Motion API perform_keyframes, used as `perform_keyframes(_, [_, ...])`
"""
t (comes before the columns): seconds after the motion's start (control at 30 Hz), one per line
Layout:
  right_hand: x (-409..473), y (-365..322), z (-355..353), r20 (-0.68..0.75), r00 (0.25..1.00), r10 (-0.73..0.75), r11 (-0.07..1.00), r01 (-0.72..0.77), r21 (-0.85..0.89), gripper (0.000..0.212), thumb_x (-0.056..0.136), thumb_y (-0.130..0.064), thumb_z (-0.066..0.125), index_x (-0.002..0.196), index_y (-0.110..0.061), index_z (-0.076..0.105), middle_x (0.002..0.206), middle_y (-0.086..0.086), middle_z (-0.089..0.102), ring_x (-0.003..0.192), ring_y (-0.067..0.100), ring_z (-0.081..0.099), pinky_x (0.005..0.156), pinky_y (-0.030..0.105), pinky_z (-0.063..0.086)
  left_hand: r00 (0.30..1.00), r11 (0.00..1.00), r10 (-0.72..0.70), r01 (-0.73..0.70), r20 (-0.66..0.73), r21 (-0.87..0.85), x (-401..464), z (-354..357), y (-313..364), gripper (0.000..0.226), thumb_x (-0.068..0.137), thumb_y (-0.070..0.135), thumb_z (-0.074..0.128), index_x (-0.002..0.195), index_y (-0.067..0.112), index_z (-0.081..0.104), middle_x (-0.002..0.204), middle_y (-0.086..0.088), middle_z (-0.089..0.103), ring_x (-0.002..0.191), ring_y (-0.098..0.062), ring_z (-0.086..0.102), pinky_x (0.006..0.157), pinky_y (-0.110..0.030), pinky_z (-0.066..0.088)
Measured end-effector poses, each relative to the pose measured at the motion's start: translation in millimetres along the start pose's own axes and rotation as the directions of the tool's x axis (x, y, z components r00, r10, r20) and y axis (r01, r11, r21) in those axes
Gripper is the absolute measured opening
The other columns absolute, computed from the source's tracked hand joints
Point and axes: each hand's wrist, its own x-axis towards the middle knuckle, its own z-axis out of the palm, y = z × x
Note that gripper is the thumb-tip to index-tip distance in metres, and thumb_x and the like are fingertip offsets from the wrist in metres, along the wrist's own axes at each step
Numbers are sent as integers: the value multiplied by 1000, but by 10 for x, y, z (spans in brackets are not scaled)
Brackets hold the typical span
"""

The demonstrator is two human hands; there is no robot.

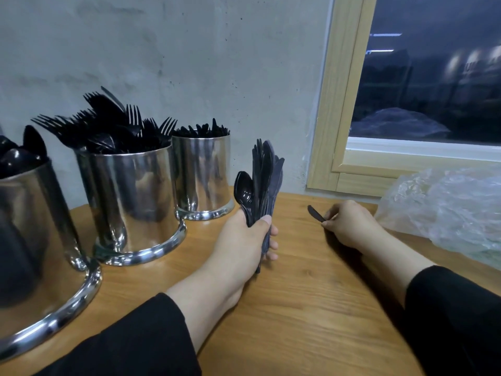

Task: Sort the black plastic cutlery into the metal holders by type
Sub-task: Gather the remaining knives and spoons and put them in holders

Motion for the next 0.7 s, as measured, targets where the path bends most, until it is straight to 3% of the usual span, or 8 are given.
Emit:
perform_keyframes(0.1, [-75, -45, -75, 51, 997, -59, 996, 63, -67, 21, 87, -24, 74, 105, -17, 69, 75, -3, 58, 79, 20, 58, 57, 27, 39, 1000, 1000, 0, 0, -8, -12, 6, 0, 7, 12, 105, 15, 51, 108, 8, 60, 84, -3, 65, 62, -11, 61, 55, -25, 54])
perform_keyframes(0.27, [-218, -130, -14, -23, 989, -148, 960, 138, -245, 30, 83, -30, 74, 105, -11, 70, 95, 8, 67, 87, 26, 64, 74, 37, 56, 999, 999, 11, -12, -32, -33, -8, -7, 16, 12, 105, 14, 50, 107, 8, 60, 85, -4, 65, 64, -13, 61, 53, -23, 52])
perform_keyframes(0.33, [-272, -149, 20, -91, 977, -194, 970, 177, -165, 23, 84, -29, 71, 98, -10, 72, 89, 8, 69, 83, 26, 64, 70, 35, 55, 999, 999, 19, -20, -51, -30, -14, -14, 26, 13, 105, 15, 50, 106, 7, 60, 85, -4, 65, 64, -14, 62, 54, -23, 52])
perform_keyframes(0.4, [-324, -203, 56, -176, 965, -194, 964, 221, 149, 11, 88, -22, 66, 92, -15, 73, 85, 5, 72, 80, 23, 64, 69, 32, 49, 997, 999, 27, -30, -72, -32, -16, -14, 35, 13, 106, 14, 49, 105, 7, 60, 85, -4, 65, 68, -15, 63, 55, -23, 54])
perform_keyframes(0.47, [-447, -338, 77, -202, 968, -146, 753, 242, 612, 9, 90, -13, 64, 89, -15, 73, 79, 2, 72, 69, 18, 62, 68, 33, 49, 995, 998, 37, -41, -93, -41, -10, -9, 40, 12, 105, 13, 49, 104, 8, 60, 84, -4, 64, 74, -14, 66, 62, -29, 61])
perform_keyframes(0.53, [-612, -520, 82, -130, 974, -186, 448, 202, 871, 9, 92, -4, 61, 90, -5, 70, 76, 9, 69, 65, 19, 61, 65, 29, 52, 994, 999, 39, -42, -100, -33, -3, -1, 36, 13, 105, 13, 49, 100, 10, 60, 80, -2, 64, 74, -14, 67, 75, -40, 64])
perform_keyframes(0.6, [-787, -691, 98, -36, 962, -270, 247, 105, 963, 10, 94, 2, 56, 93, 2, 66, 73, 15, 66, 62, 23, 62, 57, 30, 55, 995, 998, 40, -45, -94, -46, 2, 10, 42, 14, 105, 12, 49, 101, 9, 62, 80, -1, 66, 77, -19, 71, 76, -41, 64])
perform_keyframes(0.7, [-922, -835, 135, 50, 962, -267, 147, -11, 989, 16, 96, 2, 52, 88, -1, 65, 65, 11, 65, 51, 18, 58, 41, 28, 50, 997, 995, 52, -57, -64, -85, -3, 15, 58, 18, 106, 11, 48, 109, 14, 65, 76, 9, 72, 77, -11, 74, 79, -43, 64])
